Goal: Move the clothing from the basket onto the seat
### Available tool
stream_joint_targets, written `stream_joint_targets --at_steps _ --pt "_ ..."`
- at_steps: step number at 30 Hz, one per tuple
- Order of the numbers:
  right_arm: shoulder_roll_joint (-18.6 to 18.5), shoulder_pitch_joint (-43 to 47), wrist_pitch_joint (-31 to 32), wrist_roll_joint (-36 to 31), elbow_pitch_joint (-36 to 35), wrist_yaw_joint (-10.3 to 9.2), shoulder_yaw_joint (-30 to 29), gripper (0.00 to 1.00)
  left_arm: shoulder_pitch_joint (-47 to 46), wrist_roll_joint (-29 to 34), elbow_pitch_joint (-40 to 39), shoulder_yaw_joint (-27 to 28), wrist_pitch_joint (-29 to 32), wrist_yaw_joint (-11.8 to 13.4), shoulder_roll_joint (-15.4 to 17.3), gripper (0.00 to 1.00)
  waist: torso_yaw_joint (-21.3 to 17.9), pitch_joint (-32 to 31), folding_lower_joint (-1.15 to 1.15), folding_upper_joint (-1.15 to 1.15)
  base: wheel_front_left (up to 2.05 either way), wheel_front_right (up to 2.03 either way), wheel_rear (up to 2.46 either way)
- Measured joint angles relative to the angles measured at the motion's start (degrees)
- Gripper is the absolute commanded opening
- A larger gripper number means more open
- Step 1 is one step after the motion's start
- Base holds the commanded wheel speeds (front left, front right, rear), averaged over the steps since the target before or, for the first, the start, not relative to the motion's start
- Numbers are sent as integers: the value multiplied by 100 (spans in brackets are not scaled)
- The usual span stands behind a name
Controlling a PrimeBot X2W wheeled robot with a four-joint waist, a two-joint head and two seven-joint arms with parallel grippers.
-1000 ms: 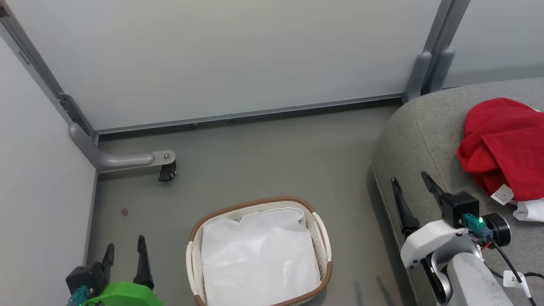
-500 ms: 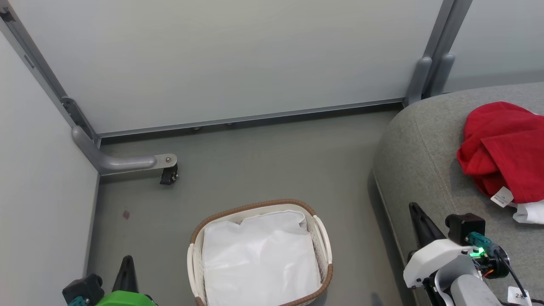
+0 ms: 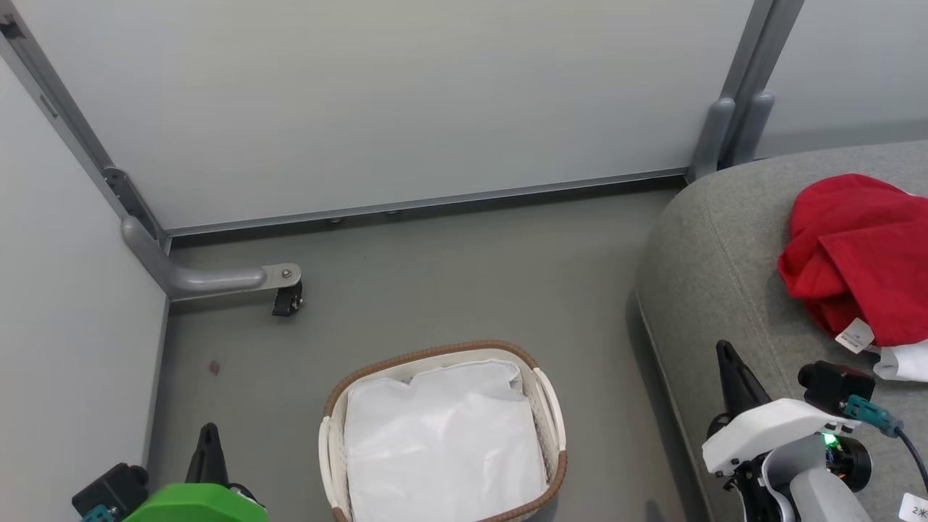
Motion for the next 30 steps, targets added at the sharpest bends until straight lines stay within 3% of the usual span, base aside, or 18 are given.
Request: stream_joint_targets --at_steps 30 --pt "-16 126 603 2533 -475 0 -212 0 -55 -2169 -602 104 610 -1 4 0 -29 -25 0 0 0 0 0"
